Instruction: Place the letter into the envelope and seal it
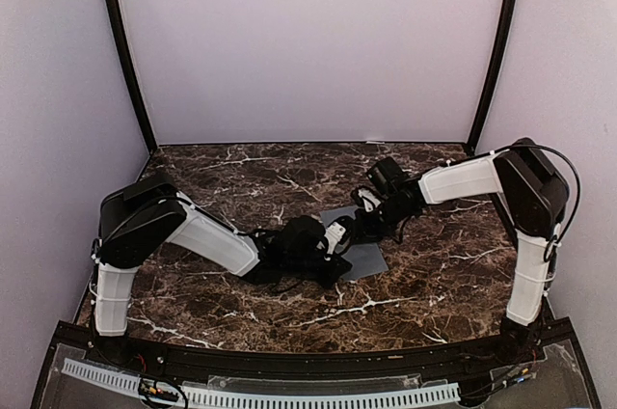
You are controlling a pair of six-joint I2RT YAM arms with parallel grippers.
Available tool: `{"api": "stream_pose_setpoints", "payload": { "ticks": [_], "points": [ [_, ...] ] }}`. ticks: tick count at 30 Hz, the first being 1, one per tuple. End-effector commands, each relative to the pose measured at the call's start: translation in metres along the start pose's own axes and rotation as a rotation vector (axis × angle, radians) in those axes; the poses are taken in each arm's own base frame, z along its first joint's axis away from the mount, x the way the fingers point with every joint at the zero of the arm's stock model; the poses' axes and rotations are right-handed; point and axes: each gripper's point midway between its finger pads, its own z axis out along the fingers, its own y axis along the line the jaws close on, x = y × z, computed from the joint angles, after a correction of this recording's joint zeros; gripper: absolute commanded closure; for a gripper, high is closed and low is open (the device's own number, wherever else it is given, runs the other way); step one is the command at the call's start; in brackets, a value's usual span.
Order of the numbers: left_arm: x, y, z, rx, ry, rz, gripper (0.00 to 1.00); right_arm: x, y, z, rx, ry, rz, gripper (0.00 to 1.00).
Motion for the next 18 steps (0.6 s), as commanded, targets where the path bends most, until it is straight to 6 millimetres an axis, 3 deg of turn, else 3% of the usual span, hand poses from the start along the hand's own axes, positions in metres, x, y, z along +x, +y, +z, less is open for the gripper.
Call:
{"api": "stream_pose_setpoints", "payload": {
  "ticks": [1,6,9,15,18],
  "points": [
    [0.039,0.001,-0.003,-0.008,0.121,-0.013,0.97,0.01,-0.046,0.004,0.196,0.025,0.024,1.0],
    [0.039,0.001,-0.003,-0.007,0.119,-0.012,0.97,0.009,-0.049,0.0,0.21,0.019,0.023,1.0],
    [0.039,0.001,-0.003,-0.008,0.119,-0.012,0.97,0.006,-0.04,-0.003,0.171,0.006,0.006,1.0],
    [0.037,0.0,-0.003,-0.004,0.116,-0.011,0.97,-0.014,0.024,-0.042,-0.09,-0.11,-0.087,1.0],
    [0.037,0.0,-0.003,-0.003,0.115,-0.01,0.97,-0.018,0.045,-0.06,-0.175,-0.155,-0.092,1.0]
  ]
}}
